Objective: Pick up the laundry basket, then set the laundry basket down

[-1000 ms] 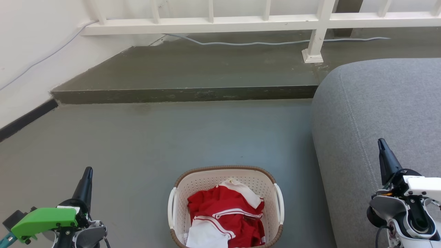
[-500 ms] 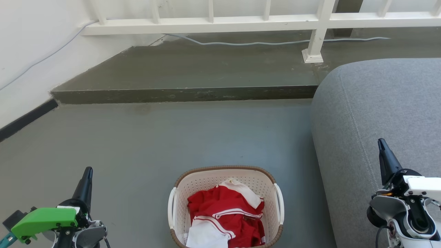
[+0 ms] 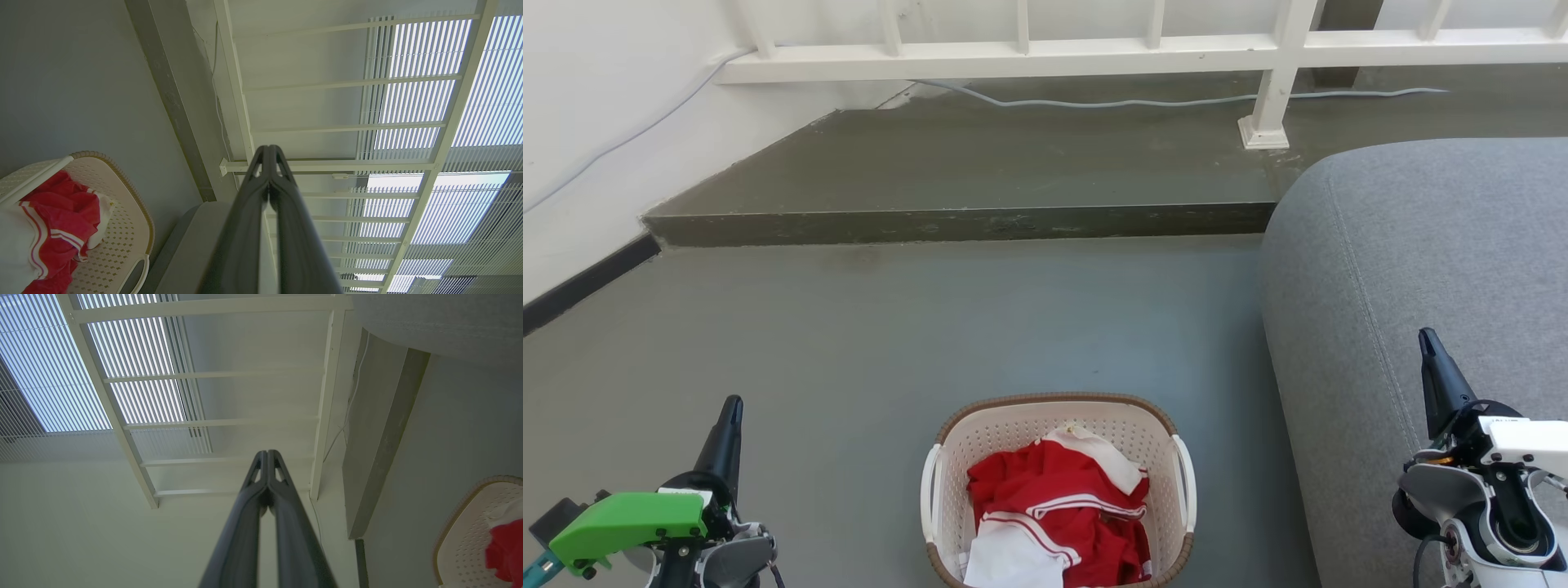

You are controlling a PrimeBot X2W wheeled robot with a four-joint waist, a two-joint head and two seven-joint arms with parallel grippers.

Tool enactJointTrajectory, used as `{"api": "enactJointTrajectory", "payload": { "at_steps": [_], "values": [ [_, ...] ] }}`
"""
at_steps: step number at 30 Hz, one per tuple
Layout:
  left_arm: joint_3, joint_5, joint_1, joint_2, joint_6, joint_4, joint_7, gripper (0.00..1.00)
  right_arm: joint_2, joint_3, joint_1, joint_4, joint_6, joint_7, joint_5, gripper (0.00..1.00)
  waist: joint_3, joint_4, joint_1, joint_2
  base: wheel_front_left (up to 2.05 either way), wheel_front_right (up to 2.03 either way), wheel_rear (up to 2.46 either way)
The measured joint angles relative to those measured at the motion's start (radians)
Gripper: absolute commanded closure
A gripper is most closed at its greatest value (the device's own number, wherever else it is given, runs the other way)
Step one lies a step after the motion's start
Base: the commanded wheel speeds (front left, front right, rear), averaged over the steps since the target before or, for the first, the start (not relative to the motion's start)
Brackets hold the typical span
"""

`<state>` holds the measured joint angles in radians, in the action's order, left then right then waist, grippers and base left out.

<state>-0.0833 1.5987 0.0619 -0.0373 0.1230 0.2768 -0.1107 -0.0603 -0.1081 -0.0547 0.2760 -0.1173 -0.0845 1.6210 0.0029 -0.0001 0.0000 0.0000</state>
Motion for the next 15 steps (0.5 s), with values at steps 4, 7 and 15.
{"api": "enactJointTrajectory", "payload": {
  "at_steps": [4, 7, 15],
  "values": [
    [0.0, 0.0, 0.0, 0.0, 0.0, 0.0, 0.0, 1.0, 0.0, 0.0, 0.0, 0.0, 0.0, 0.0, 0.0, 1.0, 0.0, 0.0, 0.0, 0.0, 0.0, 0.0, 0.0],
    [0.0, 0.0, 0.0, 0.0, 0.0, 0.0, 0.0, 1.0, 0.0, 0.0, 0.0, 0.0, 0.0, 0.0, 0.0, 1.0, 0.0, 0.0, 0.0, 0.0, 0.0, 0.0, 0.0],
    [0.0, 0.0, 0.0, 0.0, 0.0, 0.0, 0.0, 1.0, 0.001, -0.001, 0.0, 0.0, 0.0, 0.0, 0.0, 1.0, 0.0, 0.0, 0.0, 0.0, 0.0, 0.0, 0.0]
  ]
}}
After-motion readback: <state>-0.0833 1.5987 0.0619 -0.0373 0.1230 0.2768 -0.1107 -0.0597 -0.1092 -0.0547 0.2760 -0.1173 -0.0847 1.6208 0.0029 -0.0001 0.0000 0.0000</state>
